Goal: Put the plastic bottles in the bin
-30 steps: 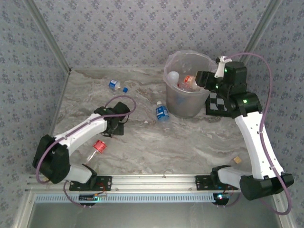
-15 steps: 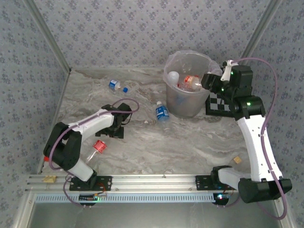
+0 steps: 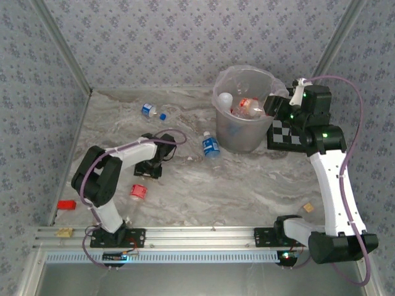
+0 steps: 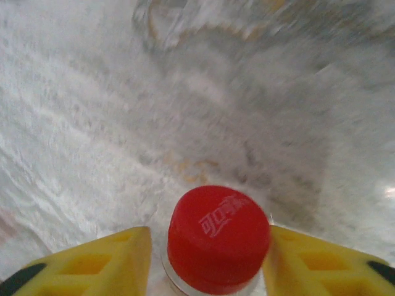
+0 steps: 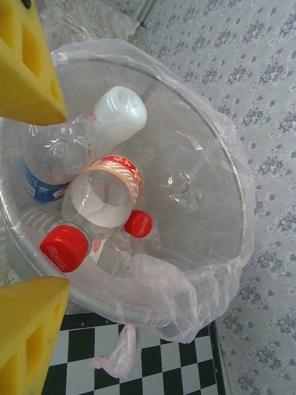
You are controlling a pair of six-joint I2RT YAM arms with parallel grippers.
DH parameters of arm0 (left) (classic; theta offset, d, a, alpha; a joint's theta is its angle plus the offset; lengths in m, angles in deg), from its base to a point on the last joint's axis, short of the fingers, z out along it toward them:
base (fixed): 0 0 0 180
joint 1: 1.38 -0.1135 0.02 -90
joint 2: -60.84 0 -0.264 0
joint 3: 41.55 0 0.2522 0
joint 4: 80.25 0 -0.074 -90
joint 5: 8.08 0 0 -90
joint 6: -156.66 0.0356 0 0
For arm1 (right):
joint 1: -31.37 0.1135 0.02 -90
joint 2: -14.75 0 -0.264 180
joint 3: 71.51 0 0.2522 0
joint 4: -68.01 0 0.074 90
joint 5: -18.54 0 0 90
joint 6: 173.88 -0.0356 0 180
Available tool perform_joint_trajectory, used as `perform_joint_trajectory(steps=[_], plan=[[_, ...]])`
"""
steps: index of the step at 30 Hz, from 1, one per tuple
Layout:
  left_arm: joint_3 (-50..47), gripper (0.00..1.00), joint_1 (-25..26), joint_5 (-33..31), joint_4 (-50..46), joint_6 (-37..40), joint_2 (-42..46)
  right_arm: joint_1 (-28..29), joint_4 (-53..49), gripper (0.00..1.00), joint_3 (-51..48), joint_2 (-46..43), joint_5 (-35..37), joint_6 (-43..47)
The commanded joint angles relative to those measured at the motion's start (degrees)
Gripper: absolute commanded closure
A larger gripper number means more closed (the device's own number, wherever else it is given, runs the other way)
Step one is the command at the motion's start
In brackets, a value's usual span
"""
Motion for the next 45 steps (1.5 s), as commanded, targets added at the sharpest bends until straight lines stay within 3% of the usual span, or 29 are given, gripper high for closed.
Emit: perform_joint_trajectory(steps=[1, 6, 14, 17, 23, 27, 30, 39, 41, 45], plan=[[2.85, 0.58, -0.06, 0.71, 0.06, 0.80, -0.24, -0.47, -1.18, 0.33, -0.53, -1.73, -0.34, -0.74], [4.11, 0.71, -0.08, 2.26, 1.03, 0.98, 2.17, -0.66, -1.83, 0.33, -0.64, -2.39, -0.10, -0.66], [4.65, 0.80, -0.12, 4.11, 1.37, 0.37, 7.04, -0.82, -1.56, 0.33, -0.90, -2.79, -1.40, -0.91], [5.85, 0.80, -0.06, 6.61, 3.18, 0.19, 12.61, -0.80, -0.16, 0.33, -0.97, -3.21, -7.55, -0.65], [5.80, 0.81, -0.19, 14.31, 11.27, 2.25, 27.39, 0.15, 1.15, 0.34, 0.26, -2.44, -27.85, 1.79], [2.66, 0.80, -0.35, 24.30, 21.57, 3.23, 35.32, 4.16, 3.04, 0.34, 0.47, -1.97, -34.67, 3.16], [0.29, 0.80, -0.40, 29.44, 28.33, 2.16, 38.86, 9.76, -0.27, 0.34, 1.91, -0.67, -34.21, 7.29], [-0.50, 0.81, -1.02, 32.40, 35.99, -1.77, 42.46, 25.48, -1.50, 0.36, 0.27, 6.81, -27.72, 10.33], [-0.46, 0.81, -1.09, 32.44, 37.78, -2.48, 42.59, 28.28, -1.33, 0.31, -0.56, 8.89, -25.94, 10.33], [-0.85, 0.81, -1.05, 33.40, 42.85, -4.93, 42.18, 32.24, 2.66, 0.02, -2.32, 12.50, -24.97, 8.17]])
